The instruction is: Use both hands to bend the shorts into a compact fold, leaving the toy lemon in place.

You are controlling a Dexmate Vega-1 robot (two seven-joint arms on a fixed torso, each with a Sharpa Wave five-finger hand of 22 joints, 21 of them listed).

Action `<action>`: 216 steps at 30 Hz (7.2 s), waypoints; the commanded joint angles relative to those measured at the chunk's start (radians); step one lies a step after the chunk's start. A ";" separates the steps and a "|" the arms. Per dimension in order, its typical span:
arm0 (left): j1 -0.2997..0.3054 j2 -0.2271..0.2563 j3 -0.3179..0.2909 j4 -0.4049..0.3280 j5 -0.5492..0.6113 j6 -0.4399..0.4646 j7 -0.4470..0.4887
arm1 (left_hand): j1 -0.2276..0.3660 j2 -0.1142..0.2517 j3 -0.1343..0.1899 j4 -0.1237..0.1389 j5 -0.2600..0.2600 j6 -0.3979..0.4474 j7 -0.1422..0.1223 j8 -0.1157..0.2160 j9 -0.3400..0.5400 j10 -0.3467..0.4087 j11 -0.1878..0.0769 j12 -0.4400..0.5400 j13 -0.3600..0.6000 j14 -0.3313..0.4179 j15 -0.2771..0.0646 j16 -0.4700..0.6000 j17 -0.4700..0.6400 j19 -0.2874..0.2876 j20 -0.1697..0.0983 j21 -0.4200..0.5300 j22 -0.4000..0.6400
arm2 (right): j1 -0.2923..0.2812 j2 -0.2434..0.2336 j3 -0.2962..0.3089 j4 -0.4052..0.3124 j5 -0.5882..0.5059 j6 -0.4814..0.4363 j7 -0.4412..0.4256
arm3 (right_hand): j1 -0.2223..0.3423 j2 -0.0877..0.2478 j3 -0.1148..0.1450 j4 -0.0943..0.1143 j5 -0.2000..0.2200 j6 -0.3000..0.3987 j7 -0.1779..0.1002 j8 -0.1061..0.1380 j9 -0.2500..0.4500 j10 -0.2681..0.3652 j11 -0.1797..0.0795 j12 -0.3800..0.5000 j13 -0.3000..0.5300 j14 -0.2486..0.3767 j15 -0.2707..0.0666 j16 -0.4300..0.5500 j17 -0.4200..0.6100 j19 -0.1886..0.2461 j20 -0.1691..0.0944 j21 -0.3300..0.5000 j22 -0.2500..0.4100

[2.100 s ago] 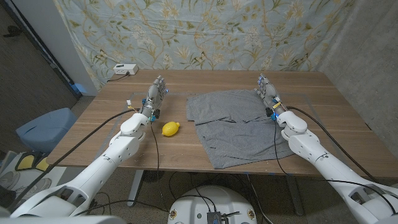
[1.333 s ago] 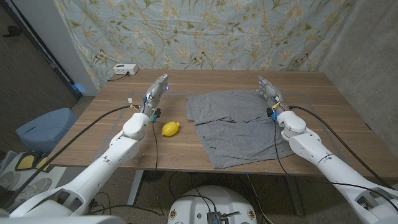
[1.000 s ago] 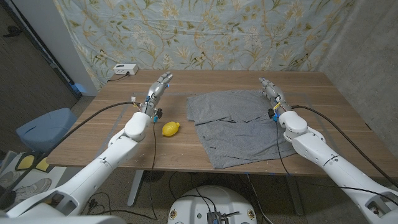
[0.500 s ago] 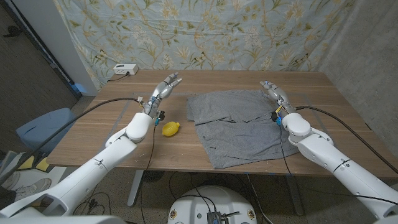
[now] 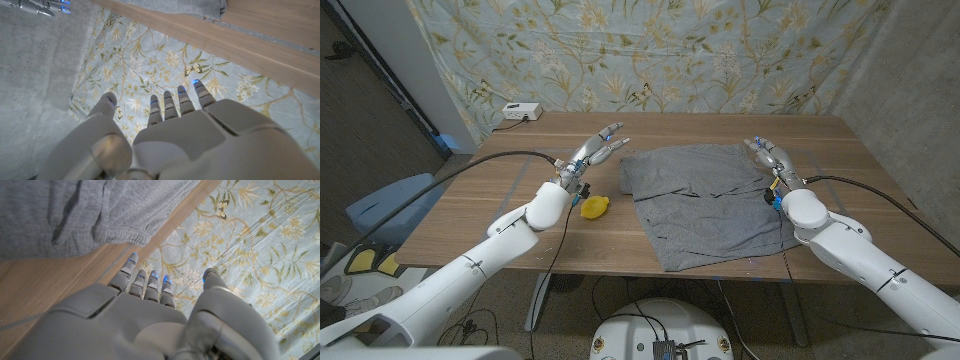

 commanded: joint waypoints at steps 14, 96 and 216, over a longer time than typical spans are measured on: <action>0.008 0.078 0.027 -0.101 0.164 0.021 -0.069 | 0.047 -0.028 -0.001 -0.052 -0.005 0.062 -0.005 0.006 0.004 0.031 -0.018 -0.003 0.003 0.013 -0.014 -0.007 0.002 0.008 0.002 0.000 0.000 | -0.166 -0.069 0.062 -0.228 -0.072 -0.248 -0.136 | 0.032 -0.003 0.027 -0.014 -0.007 0.040 -0.001 0.004 0.005 0.032 -0.008 0.001 0.005 0.017 -0.006 -0.003 0.001 0.004 0.002 -0.006 0.002; -0.001 0.140 0.114 -0.253 0.397 -0.029 -0.371 | 0.130 -0.099 -0.038 -0.089 0.011 0.218 -0.046 -0.002 0.006 0.081 -0.026 -0.029 0.003 0.029 -0.031 -0.019 0.002 0.040 -0.005 -0.012 -0.002 | -0.288 -0.039 -0.003 -0.463 -0.222 -1.150 -0.279 | 0.066 -0.047 0.042 -0.055 -0.015 0.127 -0.007 0.001 0.011 0.051 -0.054 -0.007 0.016 0.021 -0.106 -0.013 0.020 -0.049 -0.068 -0.029 0.002; 0.149 0.079 0.130 -0.316 0.752 0.234 0.107 | 0.646 0.122 0.096 0.099 0.017 0.742 0.088 0.253 0.292 0.381 -0.083 -0.064 0.025 0.210 -0.141 -0.007 0.040 0.178 -0.067 0.011 0.018 | -0.160 0.009 -0.158 -0.288 -0.606 -0.808 -0.453 | 0.457 0.023 0.095 0.116 0.071 0.723 -0.056 0.372 0.200 0.563 -0.241 0.323 0.190 0.627 -0.286 0.294 0.368 0.231 -0.182 0.091 0.045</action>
